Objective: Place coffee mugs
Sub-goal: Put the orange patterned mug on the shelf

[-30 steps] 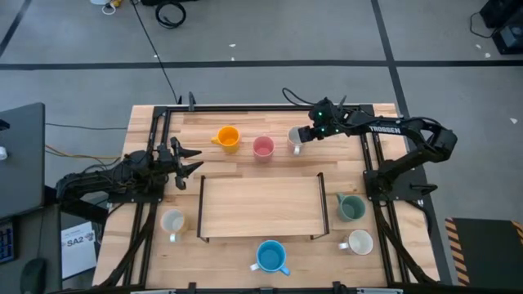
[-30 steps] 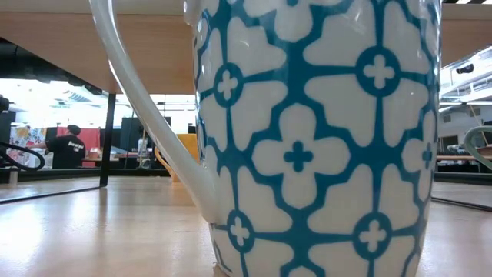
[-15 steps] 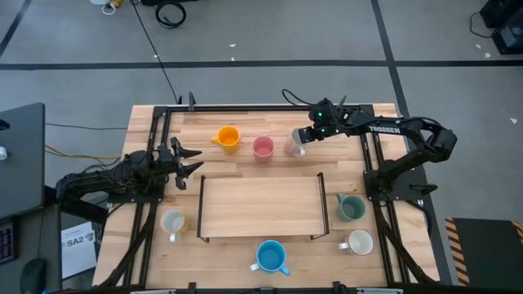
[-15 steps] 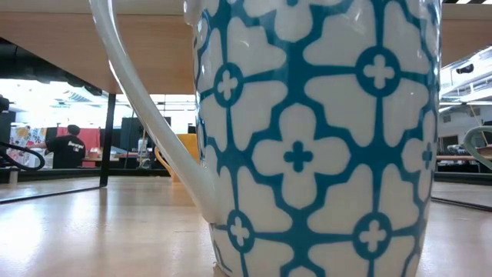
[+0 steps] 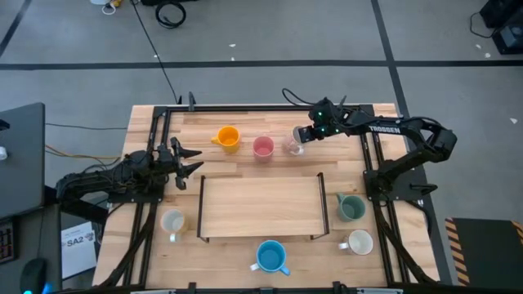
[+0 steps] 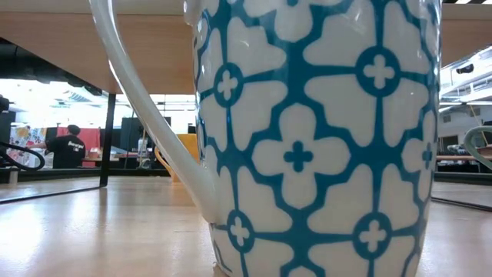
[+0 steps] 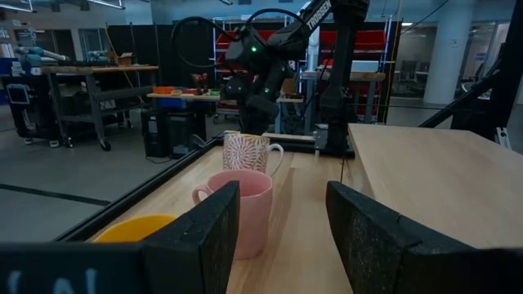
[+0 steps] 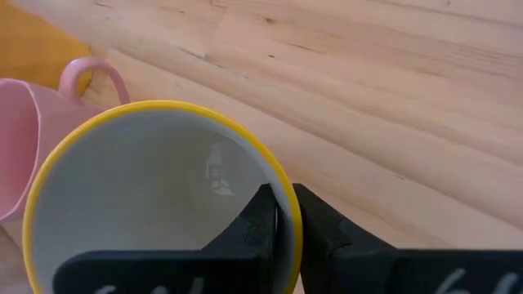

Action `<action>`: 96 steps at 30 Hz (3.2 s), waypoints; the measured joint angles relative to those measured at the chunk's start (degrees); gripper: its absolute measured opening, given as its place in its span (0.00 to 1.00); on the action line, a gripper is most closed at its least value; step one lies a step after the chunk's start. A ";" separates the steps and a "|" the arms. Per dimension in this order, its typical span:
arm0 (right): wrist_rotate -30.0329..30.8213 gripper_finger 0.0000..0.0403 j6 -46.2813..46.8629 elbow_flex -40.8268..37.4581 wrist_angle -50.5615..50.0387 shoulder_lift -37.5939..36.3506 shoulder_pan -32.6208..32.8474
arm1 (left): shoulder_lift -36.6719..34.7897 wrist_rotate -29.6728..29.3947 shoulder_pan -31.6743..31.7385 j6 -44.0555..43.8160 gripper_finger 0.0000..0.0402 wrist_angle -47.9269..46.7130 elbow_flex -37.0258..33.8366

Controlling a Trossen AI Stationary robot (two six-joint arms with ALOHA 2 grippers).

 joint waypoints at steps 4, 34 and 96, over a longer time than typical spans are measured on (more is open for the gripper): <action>-0.09 0.08 -2.23 4.62 -3.17 0.00 0.02 | 0.01 0.00 0.00 0.00 0.47 -0.01 0.01; 3.32 0.08 -10.62 51.63 -56.61 -0.09 22.44 | 0.00 0.02 0.01 0.00 0.47 -0.05 0.02; 14.36 0.13 -13.78 51.52 -65.03 10.67 43.08 | 0.00 0.00 0.01 -0.03 0.47 -0.64 0.00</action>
